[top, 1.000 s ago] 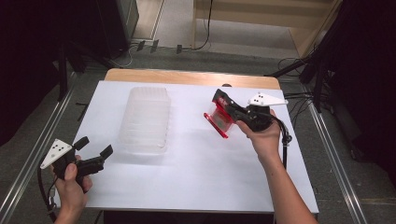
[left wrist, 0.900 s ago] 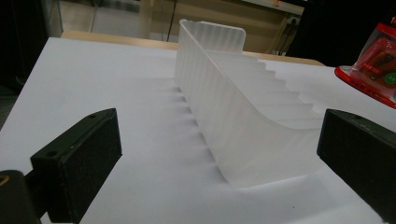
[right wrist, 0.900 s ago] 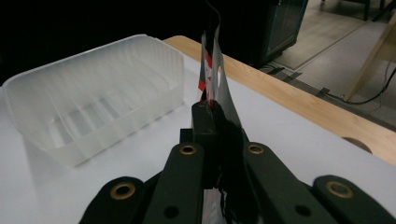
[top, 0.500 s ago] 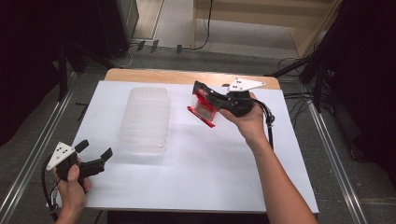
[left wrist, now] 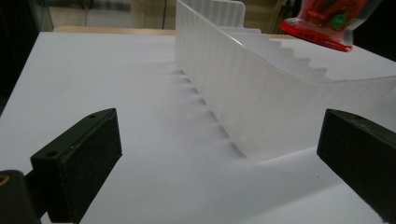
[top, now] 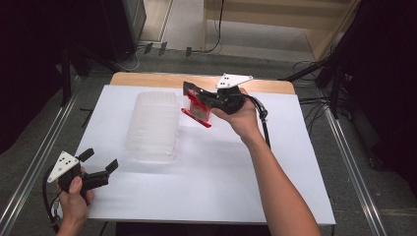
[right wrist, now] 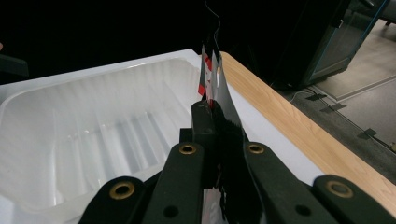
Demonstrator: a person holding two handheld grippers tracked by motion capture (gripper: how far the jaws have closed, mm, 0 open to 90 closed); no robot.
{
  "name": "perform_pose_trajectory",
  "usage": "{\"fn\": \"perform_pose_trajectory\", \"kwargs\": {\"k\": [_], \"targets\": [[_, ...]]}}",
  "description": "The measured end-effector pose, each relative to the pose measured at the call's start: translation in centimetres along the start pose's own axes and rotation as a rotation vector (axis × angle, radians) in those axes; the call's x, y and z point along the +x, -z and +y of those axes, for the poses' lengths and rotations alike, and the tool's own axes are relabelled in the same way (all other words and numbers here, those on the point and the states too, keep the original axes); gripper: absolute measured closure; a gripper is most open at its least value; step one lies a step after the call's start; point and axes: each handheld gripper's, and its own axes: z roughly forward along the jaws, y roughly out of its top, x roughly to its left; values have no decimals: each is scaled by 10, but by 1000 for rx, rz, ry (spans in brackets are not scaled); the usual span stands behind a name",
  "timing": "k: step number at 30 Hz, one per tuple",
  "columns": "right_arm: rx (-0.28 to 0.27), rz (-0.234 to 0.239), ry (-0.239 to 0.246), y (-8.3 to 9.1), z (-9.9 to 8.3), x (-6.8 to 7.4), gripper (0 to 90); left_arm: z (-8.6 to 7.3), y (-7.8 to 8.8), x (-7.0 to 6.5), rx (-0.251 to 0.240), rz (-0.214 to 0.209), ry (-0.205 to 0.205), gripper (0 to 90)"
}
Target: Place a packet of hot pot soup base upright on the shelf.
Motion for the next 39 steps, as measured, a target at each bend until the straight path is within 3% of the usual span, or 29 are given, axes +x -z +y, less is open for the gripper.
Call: {"fn": "perform_pose_trajectory", "kwargs": {"k": [4,14,18,22,28,39], "targets": [[14,10,20,-11,9,-3,900,-3,3,4,-36,-35,33,0],[31,52,78,-36,34,0,900,-2,5,-5,-35,-39,-41,0],[36,75,84,-48,40,1,900,9,6,-7,-11,-55,-21,0],[57,101,96,-59,43,1,900,23,14,-10,-56,-94,12,0],[84,135,122,-73,50,3,900,24,12,-16,-44,-104,-19,0],[78,186,148,-97,62,7,900,25,12,-10,-44,-102,4,0]]}}
